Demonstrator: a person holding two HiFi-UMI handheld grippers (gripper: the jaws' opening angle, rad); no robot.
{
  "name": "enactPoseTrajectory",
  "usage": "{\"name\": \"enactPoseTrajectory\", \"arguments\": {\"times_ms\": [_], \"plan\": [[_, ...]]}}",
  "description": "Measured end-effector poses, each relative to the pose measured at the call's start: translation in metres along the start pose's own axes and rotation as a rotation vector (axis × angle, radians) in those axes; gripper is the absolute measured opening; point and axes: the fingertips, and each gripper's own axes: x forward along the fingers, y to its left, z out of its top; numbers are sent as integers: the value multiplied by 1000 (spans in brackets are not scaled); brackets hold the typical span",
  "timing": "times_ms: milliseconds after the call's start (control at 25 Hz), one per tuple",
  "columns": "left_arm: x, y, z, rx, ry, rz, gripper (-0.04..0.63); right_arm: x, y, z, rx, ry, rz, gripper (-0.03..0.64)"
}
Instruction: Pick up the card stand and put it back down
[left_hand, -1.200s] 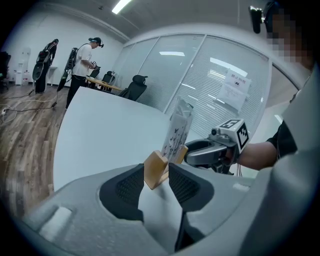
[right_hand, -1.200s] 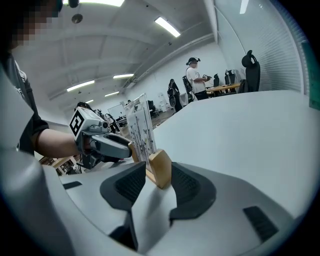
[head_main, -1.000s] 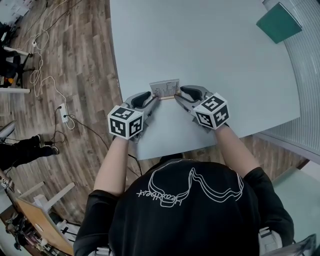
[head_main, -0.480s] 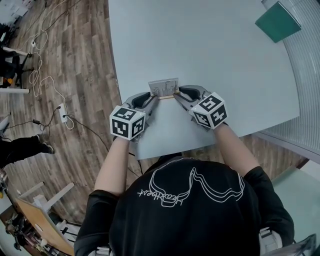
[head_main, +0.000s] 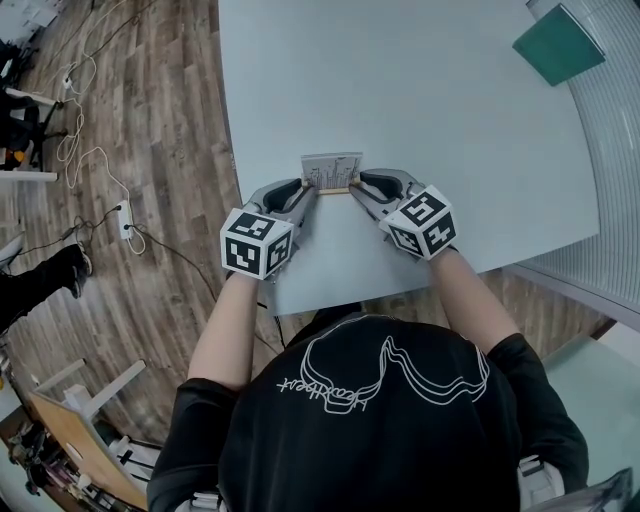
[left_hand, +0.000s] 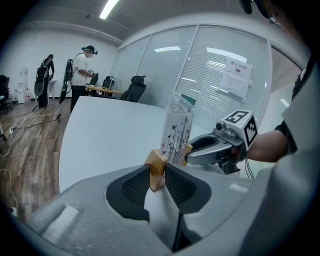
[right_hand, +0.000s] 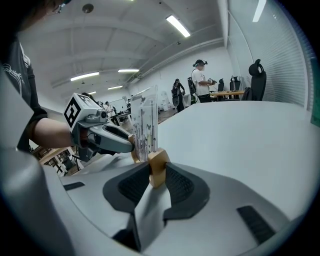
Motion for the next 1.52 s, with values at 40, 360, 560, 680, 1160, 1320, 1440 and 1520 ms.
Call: {"name": "enactPoseTrajectory", "arguments": {"times_ms": [40,360,560,680,1160,1320,1440,1520], "plan": [[-1,-1,1,6,1,3,101,-2,1,2,-2,-4,-2,103],[-6,-23,11,31,-12,44,100,-24,2,7,-78,-37,-24,101],[-12,-49,16,6,-43,62,100,-51,6,10,-125,-55,-24,101],[-21,-68,21,-5,-66,83,100,-71,11,13,-135,-58,-13,100],[-71,-148,42,-46,-137,120,100,-155,52,30,-141,-94,44,98],[-96,-178,44,-36,-171,139,100,-186,76,34,-160,-117,62,100],[-118,-204,51,-27,-204,149,100,-214,95,41,-171,-137,77,101],[-129,-219,55,-19,-214,156,100,-230,103,44,-184,-144,81,101]]}}
